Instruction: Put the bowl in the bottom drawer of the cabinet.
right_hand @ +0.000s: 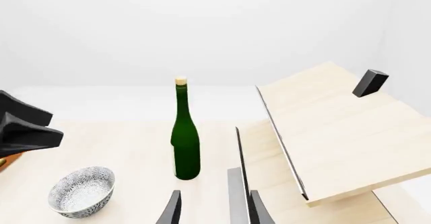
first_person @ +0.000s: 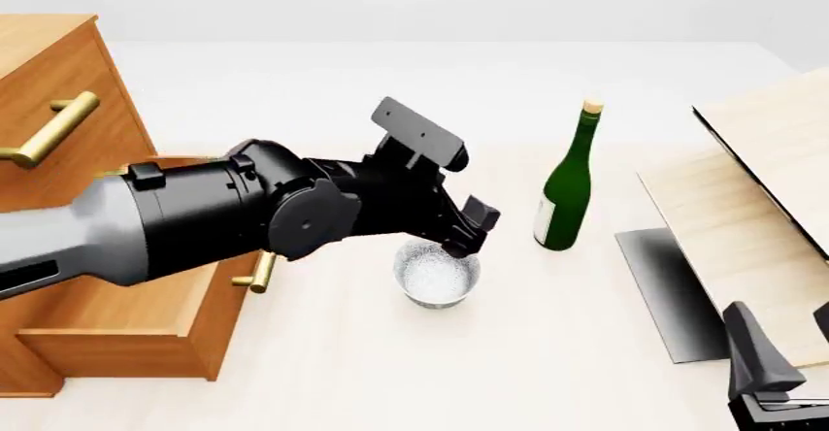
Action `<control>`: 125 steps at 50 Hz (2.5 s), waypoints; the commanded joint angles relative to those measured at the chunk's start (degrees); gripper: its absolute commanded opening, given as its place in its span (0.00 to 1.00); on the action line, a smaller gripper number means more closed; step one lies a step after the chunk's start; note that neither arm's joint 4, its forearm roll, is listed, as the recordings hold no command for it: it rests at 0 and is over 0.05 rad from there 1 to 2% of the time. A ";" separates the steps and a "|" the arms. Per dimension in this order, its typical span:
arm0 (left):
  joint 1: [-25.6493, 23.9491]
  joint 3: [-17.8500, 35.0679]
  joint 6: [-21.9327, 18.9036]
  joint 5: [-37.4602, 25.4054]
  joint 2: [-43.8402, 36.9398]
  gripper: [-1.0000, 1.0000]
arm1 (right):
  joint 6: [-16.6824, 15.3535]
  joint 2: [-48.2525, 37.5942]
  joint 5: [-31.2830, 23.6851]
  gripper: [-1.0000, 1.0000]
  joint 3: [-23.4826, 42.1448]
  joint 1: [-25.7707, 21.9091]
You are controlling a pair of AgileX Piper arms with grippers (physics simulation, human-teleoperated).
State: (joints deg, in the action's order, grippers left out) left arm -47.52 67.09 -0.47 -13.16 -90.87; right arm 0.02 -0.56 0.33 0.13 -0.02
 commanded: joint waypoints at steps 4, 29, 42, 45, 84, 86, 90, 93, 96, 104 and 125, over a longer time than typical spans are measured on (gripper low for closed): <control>-0.24 0.53 1.23 -0.58 -3.52 1.00 | 0.01 0.01 0.00 1.00 0.00 0.00; -0.42 1.23 3.93 1.34 -7.71 1.00 | 0.00 0.00 0.00 1.00 0.00 0.00; -0.87 1.94 5.82 2.73 -10.19 1.00 | 0.00 0.00 0.00 1.00 0.00 0.00; -1.14 1.92 6.35 3.10 -10.71 1.00 | 0.01 0.00 0.00 1.00 0.00 0.01; 0.23 2.50 8.44 4.82 -16.47 1.00 | 0.00 -0.01 0.00 1.00 0.00 -0.01; 0.34 2.52 8.44 4.99 -16.84 1.00 | 0.00 -0.01 0.00 1.00 0.00 -0.01; 0.45 2.29 8.82 5.44 -17.17 1.00 | 0.00 -0.02 0.00 1.00 0.00 -0.02; 0.38 1.97 9.11 6.03 -17.47 1.00 | 0.00 -0.03 0.00 1.00 0.00 -0.03; 0.38 1.82 9.53 6.57 -17.89 1.00 | 0.00 -0.03 0.00 1.00 0.00 -0.03; 0.60 1.50 10.18 7.33 -18.59 1.00 | 0.00 -0.05 0.01 1.00 0.00 -0.05; 0.56 0.95 11.62 9.25 -20.24 1.00 | 0.00 0.00 0.00 1.00 0.00 0.00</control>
State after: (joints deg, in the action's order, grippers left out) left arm -47.02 68.05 10.66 -4.45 -110.25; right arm 0.02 -0.57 0.33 0.13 -0.03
